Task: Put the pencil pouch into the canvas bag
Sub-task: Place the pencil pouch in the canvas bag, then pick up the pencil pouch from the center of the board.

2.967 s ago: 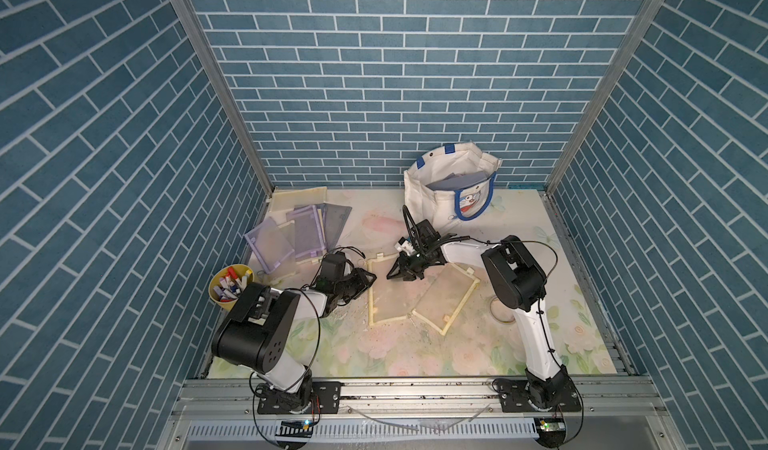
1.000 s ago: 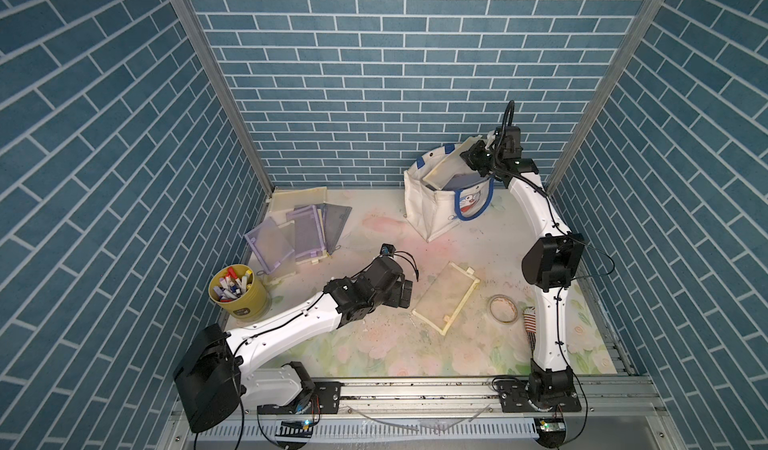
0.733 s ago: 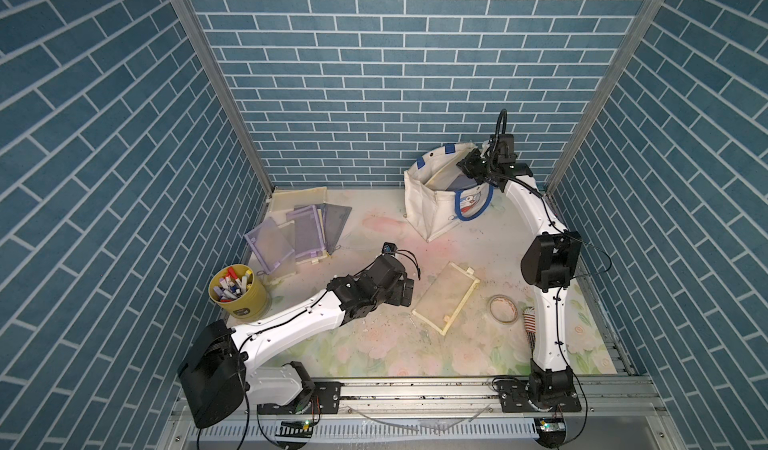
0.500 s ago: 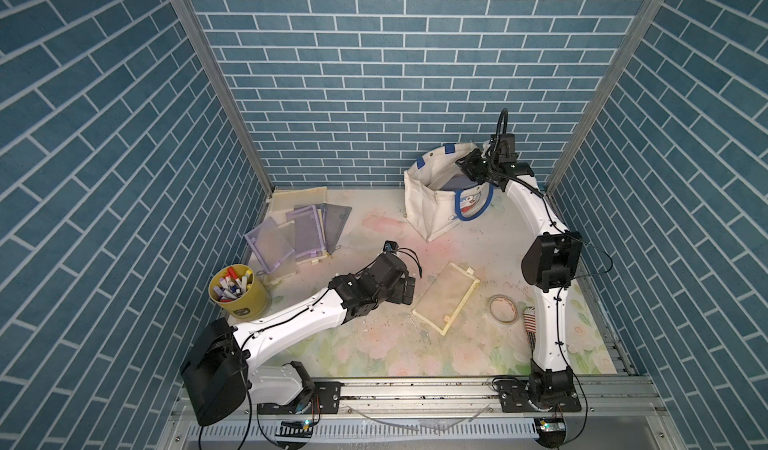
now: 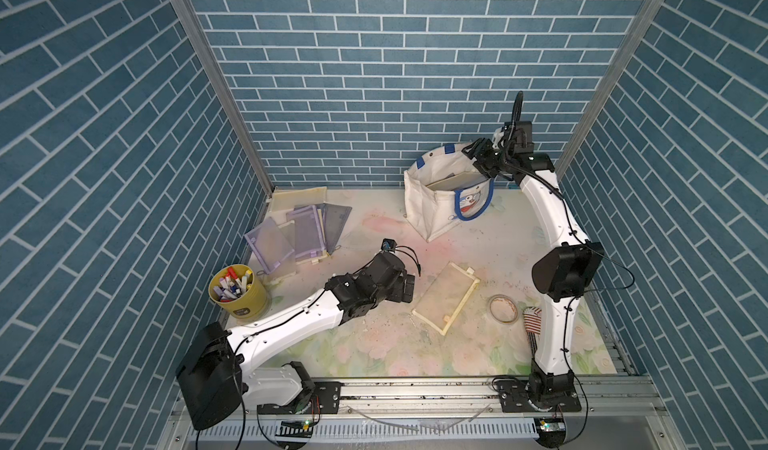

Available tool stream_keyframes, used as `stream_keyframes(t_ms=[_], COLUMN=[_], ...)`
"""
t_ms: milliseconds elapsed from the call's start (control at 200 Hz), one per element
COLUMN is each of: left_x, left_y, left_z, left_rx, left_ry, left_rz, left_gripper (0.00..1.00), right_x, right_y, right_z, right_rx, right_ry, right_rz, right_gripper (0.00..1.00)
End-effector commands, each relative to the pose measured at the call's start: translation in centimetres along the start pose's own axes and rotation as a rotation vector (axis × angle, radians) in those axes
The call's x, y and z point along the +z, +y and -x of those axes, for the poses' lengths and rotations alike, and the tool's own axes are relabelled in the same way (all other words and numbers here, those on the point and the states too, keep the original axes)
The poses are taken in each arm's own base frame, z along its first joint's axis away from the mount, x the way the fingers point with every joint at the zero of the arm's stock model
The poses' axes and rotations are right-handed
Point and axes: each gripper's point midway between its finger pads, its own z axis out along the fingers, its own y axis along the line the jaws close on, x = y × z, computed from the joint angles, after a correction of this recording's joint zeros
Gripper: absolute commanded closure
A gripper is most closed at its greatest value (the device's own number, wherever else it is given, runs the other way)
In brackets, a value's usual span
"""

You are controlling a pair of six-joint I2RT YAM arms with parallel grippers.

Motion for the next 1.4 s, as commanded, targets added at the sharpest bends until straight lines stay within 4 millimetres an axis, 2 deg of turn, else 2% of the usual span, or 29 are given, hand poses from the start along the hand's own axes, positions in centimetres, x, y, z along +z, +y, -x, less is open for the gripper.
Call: stream_keyframes(t_ms=[0, 70, 150, 230, 310, 440, 520, 615, 860, 1050, 1200, 1395], left_x=[-0.6, -0.6, -0.4, 0.1, 0.9, 3.1, 4.3, 5.5, 9.2, 12.0, 13.6, 14.7], left_y=[-0.1, -0.6, -1.2, -1.7, -2.0, -2.1, -2.2, -2.5, -3.6, -3.7, -3.8, -4.0], left_z=[-0.2, -0.4, -0.7, -1.0, -1.4, -2.6, -3.0, -3.1, -2.3, -2.1, -2.9, -5.2], left_rx=[-0.021, -0.037, -0.054, -0.067, -0.083, -0.161, -0.175, -0.149, -0.130, -0.135, -0.134, -0.187], left_ry=[0.002, 0.016, 0.041, 0.066, 0.103, 0.204, 0.249, 0.288, 0.338, 0.374, 0.409, 0.447], left_rz=[-0.010, -0.038, -0.067, -0.084, -0.094, -0.128, -0.145, -0.150, -0.166, -0.140, -0.131, -0.170], left_gripper=[0.01, 0.01, 0.01, 0.01, 0.01, 0.01, 0.01, 0.01, 0.01, 0.01, 0.04, 0.13], right_x=[-5.0, -7.3, -10.0, -12.5, -14.1, -15.3, -15.5, -14.9, -12.4, -10.3, -9.6, -8.4], right_y=[2.2, 1.7, 0.0, -2.7, -6.0, -12.2, -15.2, -17.3, -20.8, -22.3, -23.4, -24.5], right_z=[-2.3, -4.7, -7.7, -11.2, -15.4, -22.2, -25.3, -27.9, -31.2, -32.8, -33.5, -34.1], right_rx=[-0.143, -0.182, -0.191, -0.170, -0.131, -0.029, 0.020, 0.078, 0.150, 0.205, 0.220, 0.234], right_ry=[0.029, 0.061, 0.081, 0.114, 0.171, 0.259, 0.286, 0.316, 0.356, 0.386, 0.405, 0.426], right_rz=[-0.006, -0.021, -0.043, -0.075, -0.112, -0.183, -0.213, -0.200, -0.195, -0.173, -0.198, -0.216], right_gripper=[0.32, 0.28, 0.25, 0.24, 0.23, 0.23, 0.23, 0.23, 0.23, 0.23, 0.25, 0.25])
